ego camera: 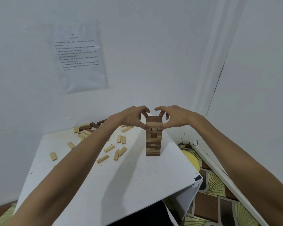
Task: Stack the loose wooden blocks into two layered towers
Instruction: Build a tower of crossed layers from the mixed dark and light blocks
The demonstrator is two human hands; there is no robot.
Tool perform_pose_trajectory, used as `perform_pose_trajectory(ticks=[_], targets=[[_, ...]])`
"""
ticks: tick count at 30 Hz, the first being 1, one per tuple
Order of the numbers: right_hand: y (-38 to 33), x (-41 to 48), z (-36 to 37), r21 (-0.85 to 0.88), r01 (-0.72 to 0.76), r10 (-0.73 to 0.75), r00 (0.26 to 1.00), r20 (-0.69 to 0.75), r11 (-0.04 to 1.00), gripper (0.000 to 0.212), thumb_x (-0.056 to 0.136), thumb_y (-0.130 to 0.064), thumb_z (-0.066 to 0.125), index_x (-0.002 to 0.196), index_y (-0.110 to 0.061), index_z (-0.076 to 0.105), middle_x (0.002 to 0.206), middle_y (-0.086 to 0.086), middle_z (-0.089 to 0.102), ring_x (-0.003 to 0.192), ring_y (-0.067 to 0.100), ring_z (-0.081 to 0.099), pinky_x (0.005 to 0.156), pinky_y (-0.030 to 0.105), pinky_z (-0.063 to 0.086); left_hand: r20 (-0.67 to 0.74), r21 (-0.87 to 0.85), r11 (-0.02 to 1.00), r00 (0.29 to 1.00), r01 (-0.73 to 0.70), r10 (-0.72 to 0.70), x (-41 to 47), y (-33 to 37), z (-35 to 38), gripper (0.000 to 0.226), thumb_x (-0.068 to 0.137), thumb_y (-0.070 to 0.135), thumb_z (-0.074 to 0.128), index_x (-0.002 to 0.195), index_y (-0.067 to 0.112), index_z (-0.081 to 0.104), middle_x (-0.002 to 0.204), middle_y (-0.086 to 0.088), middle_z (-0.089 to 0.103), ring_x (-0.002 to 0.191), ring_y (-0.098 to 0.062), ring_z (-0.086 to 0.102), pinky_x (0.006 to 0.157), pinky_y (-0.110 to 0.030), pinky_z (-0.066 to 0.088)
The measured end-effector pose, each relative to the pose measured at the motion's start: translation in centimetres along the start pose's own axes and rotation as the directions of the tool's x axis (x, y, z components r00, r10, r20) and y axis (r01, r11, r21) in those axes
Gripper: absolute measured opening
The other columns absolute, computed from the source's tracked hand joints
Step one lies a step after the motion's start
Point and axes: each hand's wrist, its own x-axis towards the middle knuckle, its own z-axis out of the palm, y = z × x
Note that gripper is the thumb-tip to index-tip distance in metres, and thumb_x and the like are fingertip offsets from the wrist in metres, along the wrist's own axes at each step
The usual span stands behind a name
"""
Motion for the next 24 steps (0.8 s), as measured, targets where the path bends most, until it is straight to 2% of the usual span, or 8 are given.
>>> perform_pose_trajectory(ticks=[6, 14, 24], targets=[[0.0, -0.1, 0.3, 0.016, -0.008, 0.008, 1.0, -0.003, 1.0, 0.097, 0.08, -0.073, 0.07, 0.158, -0.034, 0.027, 0.145, -0.007, 0.053, 0.116, 0.014, 0.055, 0.101, 0.036, 0.047, 0.015, -0.042, 0.999, 0.999, 0.034, -0.034, -0.6, -0.7, 0.1, 0.09, 0.075, 0.06, 0.083, 0.147, 0.028, 0.039, 0.135, 0.014, 0.059, 0.11, -0.012, 0.057, 0.096, -0.034, 0.048], [-0.3, 0.3, 0.7, 0.036, -0.019, 0.016, 0.998, 0.063, 0.999, 0.11, 0.074, -0.047, 0.09, 0.16, -0.031, 0.023, 0.142, -0.005, 0.055, 0.125, 0.017, 0.05, 0.102, 0.035, 0.044, 0.016, -0.1, 0.994, 0.999, 0.034, -0.033, -0.7, -0.6, 1.1, 0.1, 0.07, 0.055, 0.088, 0.149, 0.025, 0.036, 0.138, 0.01, 0.057, 0.119, -0.012, 0.054, 0.102, -0.033, 0.045], [0.3, 0.6, 1.2, 0.101, -0.02, 0.016, 0.999, 0.046, 0.995, 0.106, 0.075, -0.041, 0.091, 0.158, -0.029, 0.027, 0.135, -0.003, 0.056, 0.114, 0.018, 0.056, 0.093, 0.032, 0.046, 0.023, -0.157, 0.987, 0.999, 0.033, -0.029, 0.0, -0.5, 1.6, 0.096, 0.072, 0.041, 0.092, 0.148, 0.022, 0.038, 0.129, 0.005, 0.059, 0.114, -0.014, 0.06, 0.103, -0.036, 0.048]])
